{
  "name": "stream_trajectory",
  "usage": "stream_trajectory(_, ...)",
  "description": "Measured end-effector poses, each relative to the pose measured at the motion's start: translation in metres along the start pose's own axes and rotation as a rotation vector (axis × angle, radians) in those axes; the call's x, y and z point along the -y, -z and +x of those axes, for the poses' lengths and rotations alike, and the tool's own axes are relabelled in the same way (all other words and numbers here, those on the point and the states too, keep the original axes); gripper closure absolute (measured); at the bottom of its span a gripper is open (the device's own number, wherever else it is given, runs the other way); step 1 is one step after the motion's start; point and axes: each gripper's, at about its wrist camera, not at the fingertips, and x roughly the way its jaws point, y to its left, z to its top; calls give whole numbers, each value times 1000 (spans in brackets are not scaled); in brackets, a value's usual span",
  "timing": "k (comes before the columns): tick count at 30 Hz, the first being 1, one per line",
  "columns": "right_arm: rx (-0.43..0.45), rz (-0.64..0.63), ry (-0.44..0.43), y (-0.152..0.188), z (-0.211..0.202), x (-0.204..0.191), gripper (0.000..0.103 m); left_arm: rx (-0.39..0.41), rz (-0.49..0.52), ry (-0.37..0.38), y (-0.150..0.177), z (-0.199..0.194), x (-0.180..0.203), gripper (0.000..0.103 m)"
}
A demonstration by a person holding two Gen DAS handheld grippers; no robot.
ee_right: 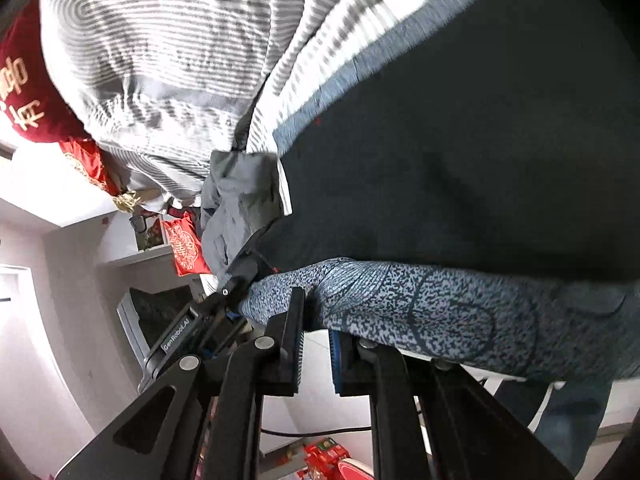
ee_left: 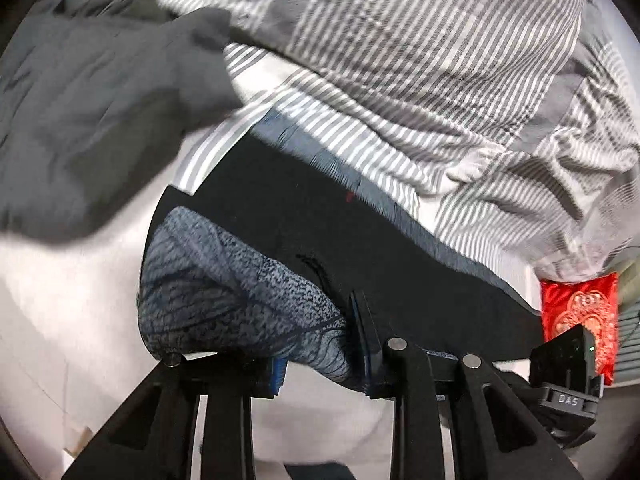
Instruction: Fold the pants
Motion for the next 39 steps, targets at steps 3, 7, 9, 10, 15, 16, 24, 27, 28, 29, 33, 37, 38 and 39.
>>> stream_trajectory(3,-36,8,-1,-42,4,-2,91,12,16,-30,-28,23,15,74)
stream_trajectory(7,-86,45,8,-96,19,6,91,8,0,-80,-62,61,25,74)
stream_trajectory(9,-103,62,14,-125,28,12,91,-1,-2,-109,-76,83,30,73)
stream_trajectory(10,-112,68,15,-143,33,16,91,-6,4,-128,-80,94,32,73)
stream_trajectory(15,-169,54,81,-192,58,32,91,-33,23,-219,-93,129,36,67)
stream_trajectory(16,-179,52,93,-198,63,35,91,-26,25,-224,-94,130,37,65)
stream_trajectory(24,-224,39,115,-214,67,39,69,118,100,-294,-98,88,50,25)
stream_trajectory(27,-170,-84,145,-211,50,7,17,63,122,-328,-94,96,50,25)
stream_trajectory(28,-153,-123,161,-207,44,-3,17,50,129,-337,-91,100,51,25)
stream_trajectory(29,-144,-150,172,-203,39,-10,17,35,129,-342,-85,104,51,25)
stream_trajectory(33,-167,-182,105,-173,24,-21,17,-22,144,-383,-64,126,52,25)
stream_trajectory(37,-212,-220,255,-153,36,8,31,6,192,-449,-44,140,52,21)
stream_trajectory(38,-200,-221,297,-156,38,18,43,9,204,-458,-43,142,53,20)
stream_trajectory(39,-187,-199,310,-161,38,27,50,10,211,-466,-42,143,53,17)
